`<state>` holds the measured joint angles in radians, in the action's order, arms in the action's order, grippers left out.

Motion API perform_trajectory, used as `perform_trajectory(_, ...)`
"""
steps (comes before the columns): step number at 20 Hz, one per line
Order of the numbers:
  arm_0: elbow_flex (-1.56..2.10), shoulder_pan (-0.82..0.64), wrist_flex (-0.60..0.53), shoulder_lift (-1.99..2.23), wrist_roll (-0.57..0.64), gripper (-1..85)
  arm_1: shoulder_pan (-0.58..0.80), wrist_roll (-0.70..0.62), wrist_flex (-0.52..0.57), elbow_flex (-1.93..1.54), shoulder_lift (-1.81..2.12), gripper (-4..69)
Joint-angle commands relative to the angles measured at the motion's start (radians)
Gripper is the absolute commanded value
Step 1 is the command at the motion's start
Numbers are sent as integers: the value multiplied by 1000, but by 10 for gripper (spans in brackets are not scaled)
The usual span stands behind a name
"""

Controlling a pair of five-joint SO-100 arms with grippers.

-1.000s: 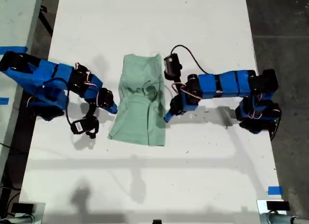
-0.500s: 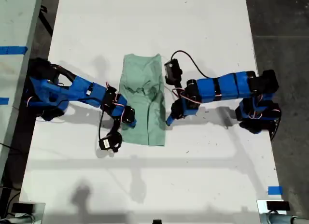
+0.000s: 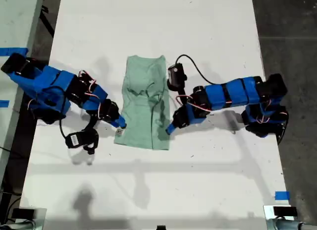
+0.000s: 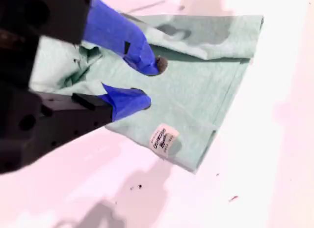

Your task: Fold tshirt

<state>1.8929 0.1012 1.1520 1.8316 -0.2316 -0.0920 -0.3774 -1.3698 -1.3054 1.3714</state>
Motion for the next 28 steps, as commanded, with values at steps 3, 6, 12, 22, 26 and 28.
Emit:
perform_trajectory(3,264,103,-230,141,-143,112,-49,63,9,245,-196,272)
perform_trajectory(6,341,137,-373,71,-161,130,-64,104,12,331,-311,288)
perform_trajectory(12,356,153,-525,-60,-160,156,-80,166,91,331,-394,296)
perform_trajectory(22,494,146,-574,-26,-161,209,-74,190,153,371,-480,305)
perform_trajectory(26,463,115,-380,26,-117,211,-67,176,146,394,-479,304)
perform_trajectory(28,472,100,-413,3,-87,206,-64,170,146,394,-479,304)
